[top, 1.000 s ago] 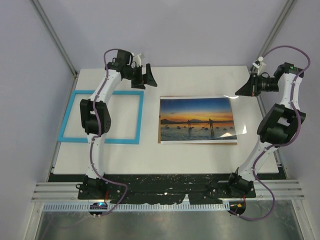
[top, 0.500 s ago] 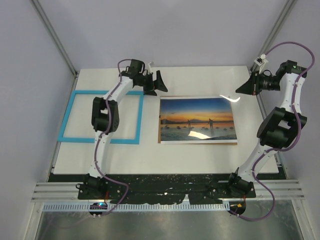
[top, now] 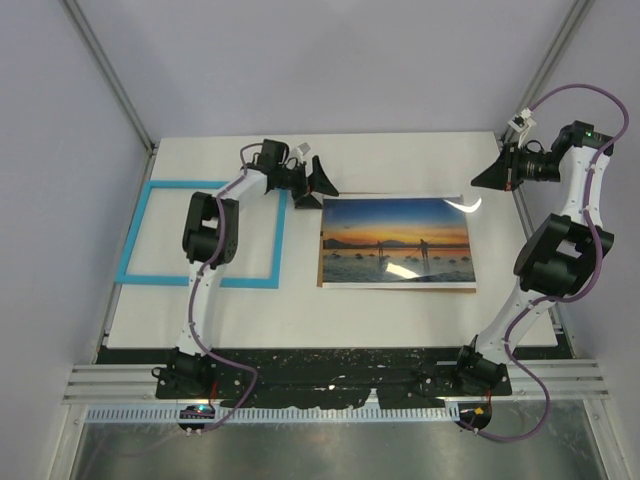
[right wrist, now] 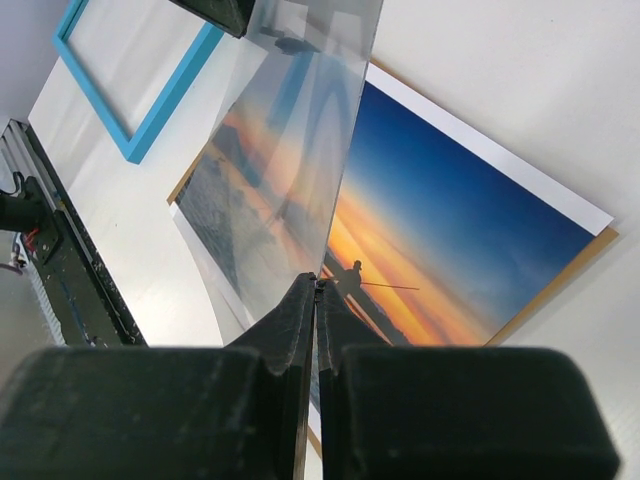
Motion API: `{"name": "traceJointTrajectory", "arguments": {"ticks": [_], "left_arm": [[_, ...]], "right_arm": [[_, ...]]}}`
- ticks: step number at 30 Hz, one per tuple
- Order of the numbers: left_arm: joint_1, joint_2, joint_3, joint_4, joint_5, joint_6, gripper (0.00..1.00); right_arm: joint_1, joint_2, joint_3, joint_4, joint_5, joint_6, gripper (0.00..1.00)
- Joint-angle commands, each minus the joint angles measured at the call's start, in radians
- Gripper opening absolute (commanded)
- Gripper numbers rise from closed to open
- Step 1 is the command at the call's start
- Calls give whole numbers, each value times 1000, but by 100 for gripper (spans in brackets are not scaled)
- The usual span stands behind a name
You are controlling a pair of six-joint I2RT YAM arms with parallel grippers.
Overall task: Take the photo out of the frame
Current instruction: Pick up the photo frame item at the center of the board.
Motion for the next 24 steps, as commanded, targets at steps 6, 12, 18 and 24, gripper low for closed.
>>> {"name": "traceJointTrajectory", "arguments": {"ticks": [6, 12, 18, 24], "left_arm": [[-21, -97, -89, 237, 144, -120, 100], [-21, -147, -173, 319, 175, -155, 100], [-20, -190, -224, 368, 192, -180, 100], [-20, -204, -250, 398, 207, -207, 100]], "right_arm": [[0, 45, 52, -163, -6, 16, 8], [-5, 93, 78, -157, -5, 47, 8], [-5, 119, 72, -108, 12, 96, 8], [-6, 142, 62, -63, 18, 148, 8]]}}
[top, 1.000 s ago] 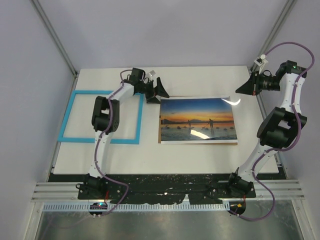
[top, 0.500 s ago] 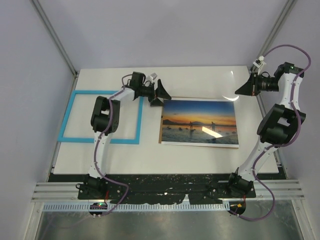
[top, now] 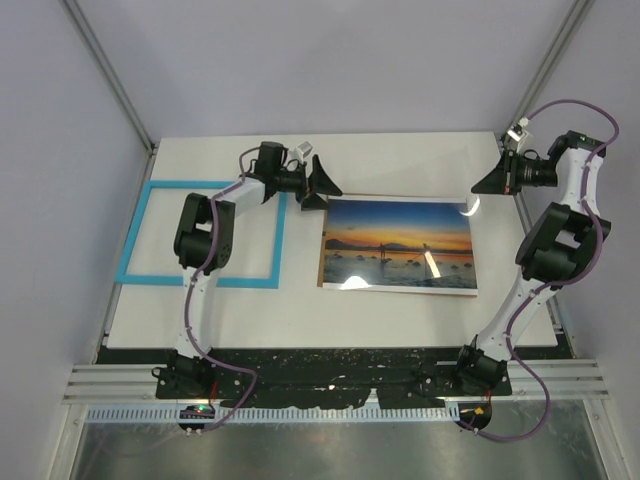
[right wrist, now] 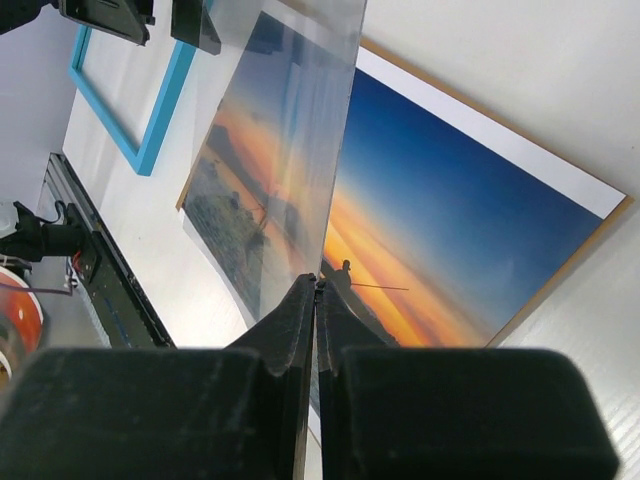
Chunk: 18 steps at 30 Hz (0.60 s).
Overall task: Take the photo out of the frame
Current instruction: Pick up the photo frame item at the center of the board.
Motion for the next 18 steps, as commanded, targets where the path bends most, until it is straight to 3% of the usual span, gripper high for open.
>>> {"name": "traceJointTrajectory", "arguments": {"ticks": [1, 8, 18], "left_arm": [[-4, -75, -10, 82, 55, -39, 100], [0, -69, -22, 59, 41, -41, 95], [5, -33, -15, 36, 26, -47, 70]], "right_arm": [[5, 14, 28, -56, -12, 61, 8], [3, 53, 13, -25, -21, 114, 8], [0, 108, 40, -57, -62, 121, 8]]}}
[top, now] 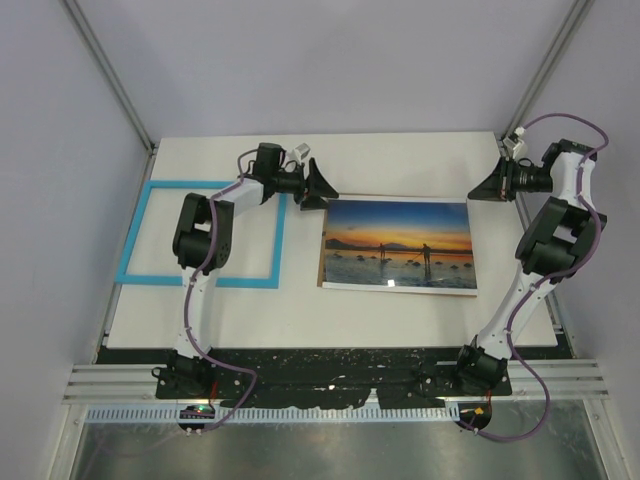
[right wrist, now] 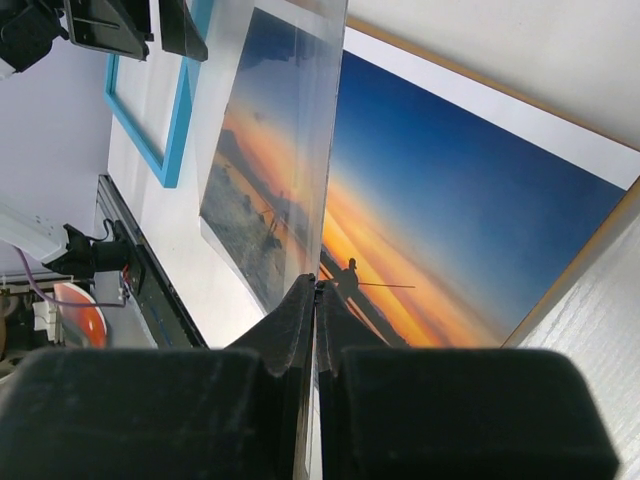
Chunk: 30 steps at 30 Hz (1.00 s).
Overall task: Take the photo out of the frame
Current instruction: Pick up the photo frame item at the center of the board.
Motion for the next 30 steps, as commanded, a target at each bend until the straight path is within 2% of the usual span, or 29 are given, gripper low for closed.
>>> {"name": "traceJointTrajectory", "arguments": {"ticks": [1, 3, 7, 13, 17, 19, 21, 25, 30], "left_arm": [[-2, -22, 8, 26, 25, -23, 66], [0, -12, 11, 30, 30, -34, 53], [6, -8, 12, 29, 31, -42, 37], [14, -12, 21, 0, 21, -39, 20], [17, -29, 26, -49, 7, -23, 17], [18, -41, 31, -80, 1, -13, 16], [21, -54, 28, -98, -5, -16, 16], [30, -86, 17, -117, -15, -26, 15], [50, -137, -6, -109, -13, -54, 14]], "right_arm": [[1, 22, 46, -74, -67, 11, 8], [-3, 36, 54, -87, -76, 3, 8], [-10, 44, 56, -97, -81, -3, 8], [-10, 39, 56, -107, -81, -10, 8], [-10, 36, 52, -111, -79, -13, 9], [-10, 33, 48, -114, -78, -21, 15], [-10, 35, 42, -120, -81, -33, 27], [-10, 38, 17, -137, -98, -70, 44], [3, 46, -12, -162, -118, -121, 55]]}}
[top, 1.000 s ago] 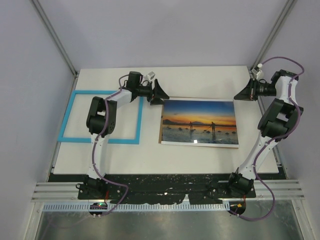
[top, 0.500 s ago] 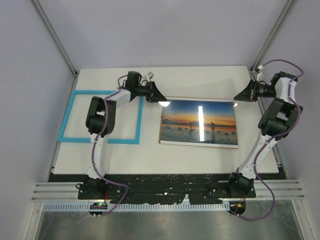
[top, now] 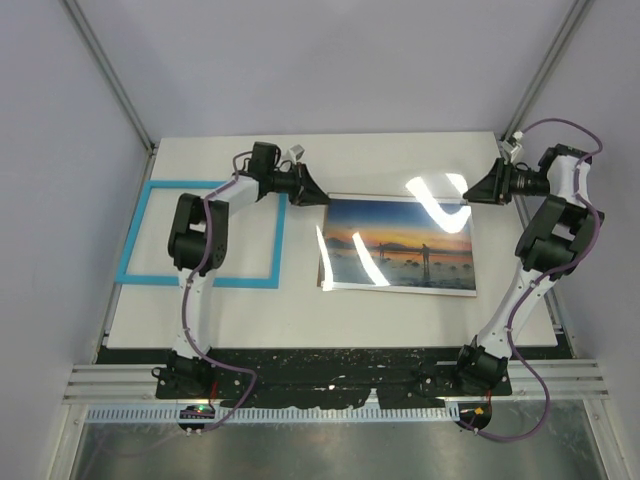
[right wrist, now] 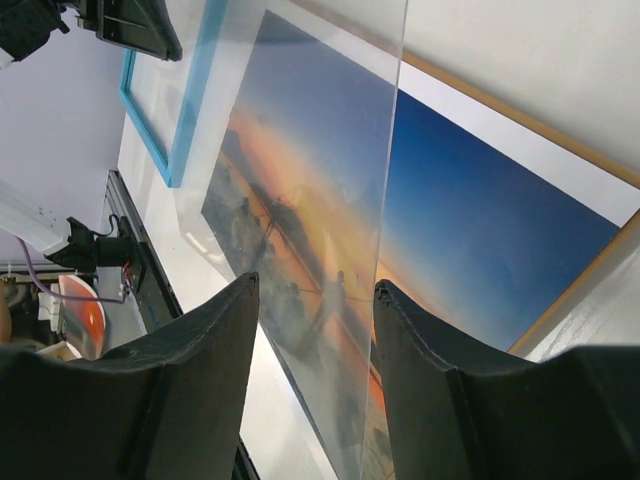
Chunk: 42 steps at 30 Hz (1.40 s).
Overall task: Take the photo out of the frame
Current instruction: Pick up the photo frame item at the center of the board, then place the photo frame item at the center of the board.
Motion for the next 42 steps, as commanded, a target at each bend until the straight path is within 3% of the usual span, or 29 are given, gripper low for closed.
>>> {"name": "traceJointTrajectory", "arguments": {"ticks": [1, 11, 25, 42], "left_arm": [[29, -123, -8, 3, 7, -37, 14], [57, -205, -59, -50, -26, -42, 11], [178, -171, 50, -407, -62, 220, 8], [362, -67, 219, -713, -102, 487, 8]], "right_arm": [[15, -12, -22, -157, -55, -59, 56], [63, -20, -136, -8, -12, 28, 62], [225, -58, -272, 227, 22, 214, 63], [391, -43, -260, 414, 50, 410, 64]]}}
